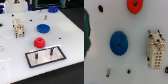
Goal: Insert the blue gear onto the right peg, followed by the red gear
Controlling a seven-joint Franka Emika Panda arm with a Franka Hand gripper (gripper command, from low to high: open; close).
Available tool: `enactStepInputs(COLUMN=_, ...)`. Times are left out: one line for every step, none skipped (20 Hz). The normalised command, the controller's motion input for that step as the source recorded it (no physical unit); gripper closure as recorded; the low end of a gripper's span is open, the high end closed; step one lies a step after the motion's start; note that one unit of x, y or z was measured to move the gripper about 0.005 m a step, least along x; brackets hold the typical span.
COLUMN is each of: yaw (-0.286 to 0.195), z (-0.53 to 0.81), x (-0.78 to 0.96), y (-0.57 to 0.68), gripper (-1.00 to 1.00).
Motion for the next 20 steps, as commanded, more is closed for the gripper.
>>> enactStepInputs(yaw=0.0, z=-0.21, x=-0.6, y=0.32, gripper=-1.0)
enactStepInputs(yaw=0.0, z=-0.17, x=-0.6, y=0.35, gripper=-1.0)
enactStepInputs(yaw=0.0, z=0.08, x=-0.16, y=0.24, gripper=-1.0)
enactStepInputs(yaw=0.0, z=-0.2, x=-0.59, y=0.33, gripper=-1.0)
enactStepInputs(yaw=0.0, z=-0.19, x=-0.6, y=0.35, gripper=-1.0)
enactStepInputs(yaw=0.0, z=-0.2, x=-0.57, y=0.35, gripper=-1.0)
enactStepInputs(yaw=0.0, z=-0.02, x=-0.22, y=0.31, gripper=-1.0)
enactStepInputs(yaw=0.0, z=-0.25, x=-0.55, y=0.31, gripper=-1.0)
enactStepInputs(yaw=0.0, z=-0.26, x=-0.57, y=0.33, gripper=-1.0)
enactStepInputs(yaw=0.0, z=-0.29, x=-0.62, y=0.31, gripper=-1.0)
enactStepInputs(yaw=0.0, z=-0.28, x=-0.57, y=0.27, gripper=-1.0)
enactStepInputs(yaw=0.0, z=-0.29, x=-0.56, y=0.29, gripper=-1.0)
enactStepInputs(yaw=0.0, z=-0.29, x=-0.61, y=0.3, gripper=-1.0)
enactStepInputs(yaw=0.0, z=-0.29, x=-0.57, y=0.3, gripper=-1.0)
enactStepInputs(yaw=0.0, z=-0.34, x=-0.59, y=0.27, gripper=-1.0)
enactStepInputs(yaw=0.0, z=-0.33, x=-0.57, y=0.27, gripper=-1.0)
enactStepInputs(yaw=0.0, z=-0.37, x=-0.52, y=0.25, gripper=-1.0)
enactStepInputs(yaw=0.0, z=-0.4, x=-0.51, y=0.23, gripper=-1.0)
enactStepInputs(yaw=0.0, z=-0.42, x=-0.51, y=0.23, gripper=-1.0)
enactStepInputs(yaw=0.0, z=-0.43, x=-0.44, y=0.2, gripper=-1.0)
